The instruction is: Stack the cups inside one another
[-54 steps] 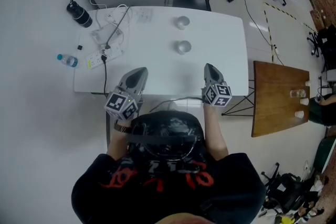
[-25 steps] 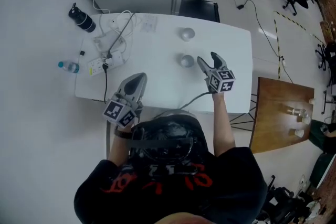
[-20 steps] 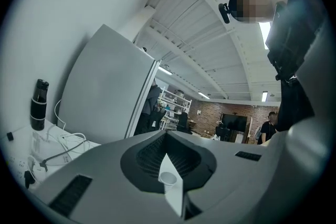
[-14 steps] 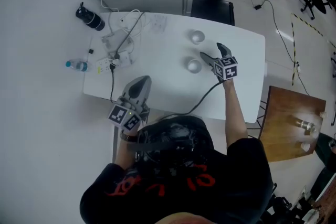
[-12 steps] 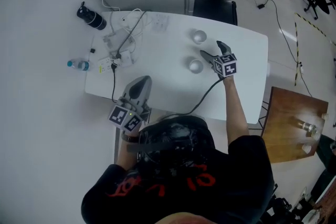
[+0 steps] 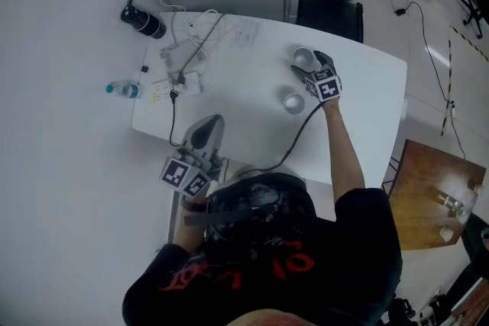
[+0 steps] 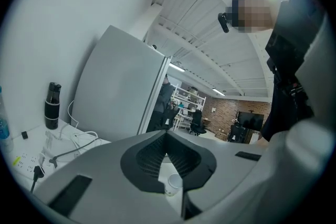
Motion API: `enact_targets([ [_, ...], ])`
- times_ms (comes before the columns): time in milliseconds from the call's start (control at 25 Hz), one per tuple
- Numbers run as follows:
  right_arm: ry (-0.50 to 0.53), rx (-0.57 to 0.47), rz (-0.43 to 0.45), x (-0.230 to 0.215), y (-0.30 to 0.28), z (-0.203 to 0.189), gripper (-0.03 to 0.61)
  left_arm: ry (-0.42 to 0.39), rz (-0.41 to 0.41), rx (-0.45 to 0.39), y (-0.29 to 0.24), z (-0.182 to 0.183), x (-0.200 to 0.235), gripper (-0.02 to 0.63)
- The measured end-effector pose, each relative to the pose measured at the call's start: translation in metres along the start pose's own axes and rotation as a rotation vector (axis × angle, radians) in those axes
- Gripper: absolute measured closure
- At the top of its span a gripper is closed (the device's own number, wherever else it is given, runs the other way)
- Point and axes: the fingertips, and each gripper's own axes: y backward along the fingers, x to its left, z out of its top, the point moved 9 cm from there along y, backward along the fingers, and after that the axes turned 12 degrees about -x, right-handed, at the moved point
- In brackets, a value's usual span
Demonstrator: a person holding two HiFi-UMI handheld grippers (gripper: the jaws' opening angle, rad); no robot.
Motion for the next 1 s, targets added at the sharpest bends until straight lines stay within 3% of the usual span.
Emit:
enact_targets([
  [160, -0.018, 0.045, 0.007, -0.001, -0.008, -0.008, 0.159, 0.007, 0.008, 0.002, -0.005, -0.002, 0.0, 0.623],
  [280, -0.012, 0.043, -0.01, -0.004, -0.006, -0.011, 0.252, 0.009, 0.014, 0.005, -0.008, -0.004, 0.0, 0.623],
  [1000, -0.058, -0.141, -0.035, 0.005, 0.065, 0.014, 0.255, 0.016, -0.052, 0.009, -0.013, -0.004, -0.011, 0.623],
])
